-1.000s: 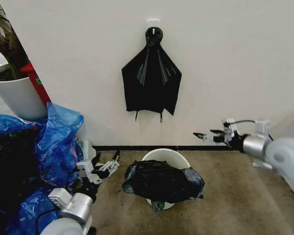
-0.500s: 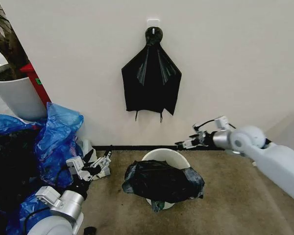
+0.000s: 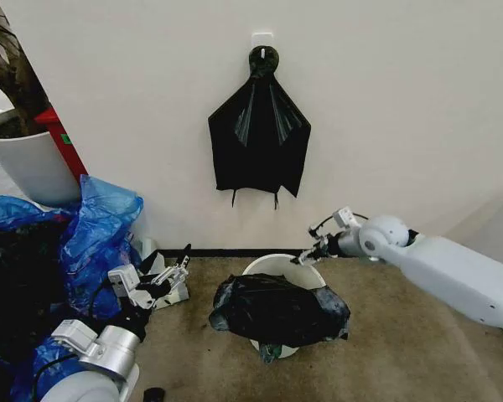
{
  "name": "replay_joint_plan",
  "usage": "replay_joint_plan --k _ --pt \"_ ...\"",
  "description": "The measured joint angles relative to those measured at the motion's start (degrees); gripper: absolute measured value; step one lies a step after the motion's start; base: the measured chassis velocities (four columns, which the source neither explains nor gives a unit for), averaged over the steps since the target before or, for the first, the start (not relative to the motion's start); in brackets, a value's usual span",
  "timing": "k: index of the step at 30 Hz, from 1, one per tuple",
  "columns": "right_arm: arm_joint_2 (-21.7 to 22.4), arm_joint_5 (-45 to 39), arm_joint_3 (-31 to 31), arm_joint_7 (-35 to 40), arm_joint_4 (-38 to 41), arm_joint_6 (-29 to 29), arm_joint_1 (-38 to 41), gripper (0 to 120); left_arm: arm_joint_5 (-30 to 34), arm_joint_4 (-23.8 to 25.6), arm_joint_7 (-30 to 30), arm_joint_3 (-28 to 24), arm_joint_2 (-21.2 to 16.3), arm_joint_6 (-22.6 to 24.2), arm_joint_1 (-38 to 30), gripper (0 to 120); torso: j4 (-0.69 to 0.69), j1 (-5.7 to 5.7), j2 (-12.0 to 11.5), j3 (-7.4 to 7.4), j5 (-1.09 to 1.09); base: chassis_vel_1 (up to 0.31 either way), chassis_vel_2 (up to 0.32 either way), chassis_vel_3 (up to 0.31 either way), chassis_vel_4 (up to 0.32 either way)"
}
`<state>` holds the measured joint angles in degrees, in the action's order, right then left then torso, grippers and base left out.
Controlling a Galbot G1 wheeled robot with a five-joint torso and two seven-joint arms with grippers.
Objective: Place the garbage bag over the trash bin.
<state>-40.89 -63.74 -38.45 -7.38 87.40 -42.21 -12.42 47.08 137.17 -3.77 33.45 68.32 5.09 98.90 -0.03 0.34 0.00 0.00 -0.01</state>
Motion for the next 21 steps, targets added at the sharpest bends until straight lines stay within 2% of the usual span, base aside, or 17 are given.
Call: replay_joint_plan --k 4,10,11,13,18,19,21 --pt "-1.9 3.3 0.1 -0.5 -2.7 0.0 -1.3 100 -0.9 1.0 0.0 0.0 0.9 -0.7 1.1 100 0.02 0.00 0.0 0.00 0.03 0.000 0.000 0.000 0.000" --pt "-2.8 3.6 -0.4 0.7 -2.8 0.0 -1.6 99 -2.3 2.6 0.1 -0.2 2.2 -0.9 2.6 100 0.01 0.00 0.0 0.00 0.02 0.000 0.000 0.000 0.000" --pt "-3.1 3.6 -0.4 0.9 -3.2 0.0 -1.7 93 -2.8 2.8 0.2 -0.4 2.5 -1.0 2.9 100 0.02 0.00 0.0 0.00 0.01 0.000 0.000 0.000 0.000" --pt "-3.4 3.5 -0.4 0.8 -3.6 0.1 -1.8 90 -3.2 3.0 0.2 -0.6 2.7 -1.1 3.1 100 0.03 0.00 0.0 0.00 0.01 0.000 0.000 0.000 0.000" --pt "-4.1 4.2 -0.3 0.0 -5.2 0.2 -2.2 69 -4.4 3.5 0.2 -0.9 3.3 -1.8 3.6 100 0.01 0.00 0.0 -0.01 -0.02 0.000 0.000 0.000 0.000" --pt "-4.1 4.2 -0.3 0.0 -5.2 0.2 -2.2 69 -4.4 3.5 0.2 -0.9 3.3 -1.8 3.6 100 0.01 0.00 0.0 -0.01 -0.02 0.000 0.000 0.000 0.000" --pt "-4.4 4.7 0.0 0.0 -5.5 0.2 -2.8 60 -4.9 3.6 0.2 -1.0 3.4 -2.2 3.7 100 0.01 0.00 0.0 -0.01 -0.01 0.000 0.000 0.000 0.000"
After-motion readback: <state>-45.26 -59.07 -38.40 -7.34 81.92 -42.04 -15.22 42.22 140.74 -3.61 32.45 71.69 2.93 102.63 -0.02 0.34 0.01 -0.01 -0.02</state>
